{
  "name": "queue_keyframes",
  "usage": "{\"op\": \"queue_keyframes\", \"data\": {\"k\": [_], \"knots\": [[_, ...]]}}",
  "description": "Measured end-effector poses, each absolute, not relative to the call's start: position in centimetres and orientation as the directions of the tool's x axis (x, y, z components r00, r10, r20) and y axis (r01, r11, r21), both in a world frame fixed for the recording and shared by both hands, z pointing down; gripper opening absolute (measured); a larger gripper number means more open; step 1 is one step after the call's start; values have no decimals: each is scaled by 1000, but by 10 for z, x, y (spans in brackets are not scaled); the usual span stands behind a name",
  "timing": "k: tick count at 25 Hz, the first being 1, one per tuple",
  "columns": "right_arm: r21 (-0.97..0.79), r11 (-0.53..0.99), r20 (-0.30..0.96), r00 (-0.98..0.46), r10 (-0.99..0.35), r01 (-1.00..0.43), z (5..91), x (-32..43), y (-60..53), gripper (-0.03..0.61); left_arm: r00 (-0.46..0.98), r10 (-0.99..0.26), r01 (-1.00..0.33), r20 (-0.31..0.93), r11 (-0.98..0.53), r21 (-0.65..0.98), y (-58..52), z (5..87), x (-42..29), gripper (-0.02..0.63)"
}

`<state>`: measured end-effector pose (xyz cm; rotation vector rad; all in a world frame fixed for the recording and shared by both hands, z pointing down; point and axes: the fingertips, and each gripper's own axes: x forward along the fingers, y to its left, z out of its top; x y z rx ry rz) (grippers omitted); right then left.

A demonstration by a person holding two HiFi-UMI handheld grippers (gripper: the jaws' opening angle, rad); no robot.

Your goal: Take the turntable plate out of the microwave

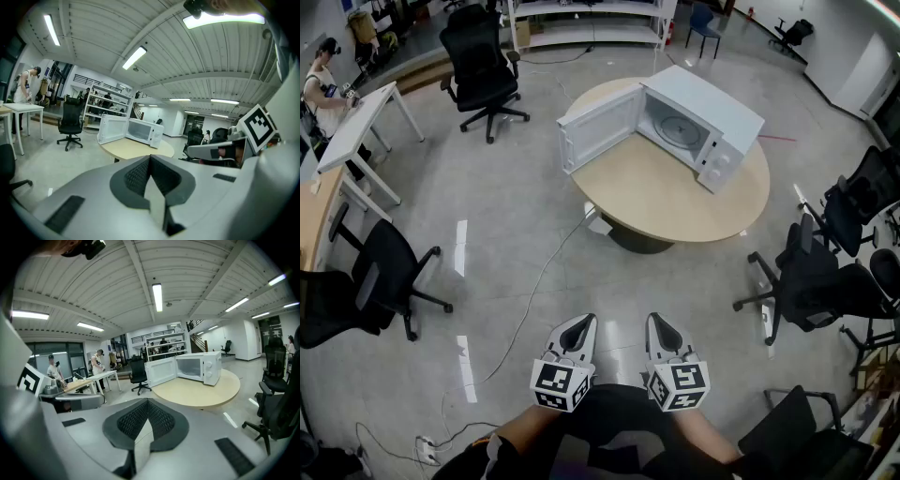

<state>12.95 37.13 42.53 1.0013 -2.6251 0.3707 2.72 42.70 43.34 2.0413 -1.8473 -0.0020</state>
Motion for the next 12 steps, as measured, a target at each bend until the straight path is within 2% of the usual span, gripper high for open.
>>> {"op": "queue_keyframes", "data": {"k": [12], "knots": [[-114, 668, 343, -660, -668, -735, 409, 68, 346, 17, 217, -951, -948, 220, -152, 280, 396, 423, -39, 46]]}}
